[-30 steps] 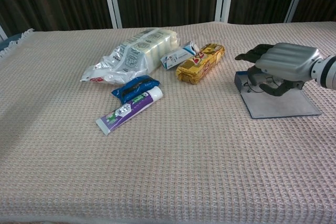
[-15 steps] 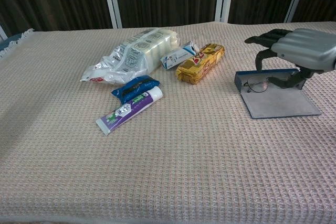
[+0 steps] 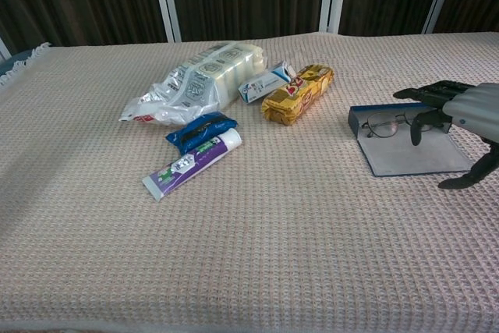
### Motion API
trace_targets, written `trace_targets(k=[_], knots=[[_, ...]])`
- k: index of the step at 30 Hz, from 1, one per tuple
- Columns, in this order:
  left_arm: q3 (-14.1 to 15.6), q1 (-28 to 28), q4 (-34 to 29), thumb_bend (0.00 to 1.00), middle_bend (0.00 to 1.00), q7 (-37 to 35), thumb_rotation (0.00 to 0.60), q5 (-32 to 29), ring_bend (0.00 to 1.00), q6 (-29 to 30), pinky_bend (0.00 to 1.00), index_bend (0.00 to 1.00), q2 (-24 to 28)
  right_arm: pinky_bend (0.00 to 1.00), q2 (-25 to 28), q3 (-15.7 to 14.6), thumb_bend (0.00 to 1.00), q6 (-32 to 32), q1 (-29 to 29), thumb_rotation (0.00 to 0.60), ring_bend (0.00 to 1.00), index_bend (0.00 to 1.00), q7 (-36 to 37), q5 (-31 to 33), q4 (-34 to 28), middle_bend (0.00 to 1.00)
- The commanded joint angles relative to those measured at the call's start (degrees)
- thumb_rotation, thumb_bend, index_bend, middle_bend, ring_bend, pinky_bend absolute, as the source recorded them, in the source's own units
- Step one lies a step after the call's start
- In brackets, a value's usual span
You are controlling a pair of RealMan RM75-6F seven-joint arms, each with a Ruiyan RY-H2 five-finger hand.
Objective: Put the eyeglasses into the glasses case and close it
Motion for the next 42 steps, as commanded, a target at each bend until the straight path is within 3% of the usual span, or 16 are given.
trace_targets(k=[1,22,29,34,42], knots=[[0.0,0.0,0.1,0.45,0.00,-0.2,0.600,0.0,0.00,0.0,0.07,0.00,0.0,0.00,-1.0,0.6,0.24,-1.5,0.6,0.600,0.00,0.54,-0.5,0.5,1.1,0.00],[0.0,0.0,0.1,0.45,0.00,-0.3,0.600,0.0,0.00,0.0,0.07,0.00,0.1,0.00,-4.0,3.7,0.24,-6.9,2.0,0.600,0.00,0.56,-3.9,4.2,6.1,0.00],[0.0,0.1,0.1,0.45,0.00,-0.4,0.600,-0.1,0.00,0.1,0.07,0.00,0.1,0.00,-4.5,4.1,0.32,-7.6,2.3,0.600,0.00,0.57,-4.2,4.5,7.4,0.00],[0.0,0.2,0.1,0.45,0.00,-0.4,0.600,0.0,0.00,0.3,0.08,0.00,0.1,0.00,-4.8,4.3,0.47,-7.2,2.4,0.600,0.00,0.59,-3.8,4.2,8.0,0.00],[0.0,0.2,0.1,0.45,0.00,-0.5,0.600,0.0,0.00,0.3,0.07,0.00,0.1,0.00,-4.5,4.8,0.51,-6.6,2.5,0.600,0.00,0.60,-3.4,4.2,8.3,0.00]])
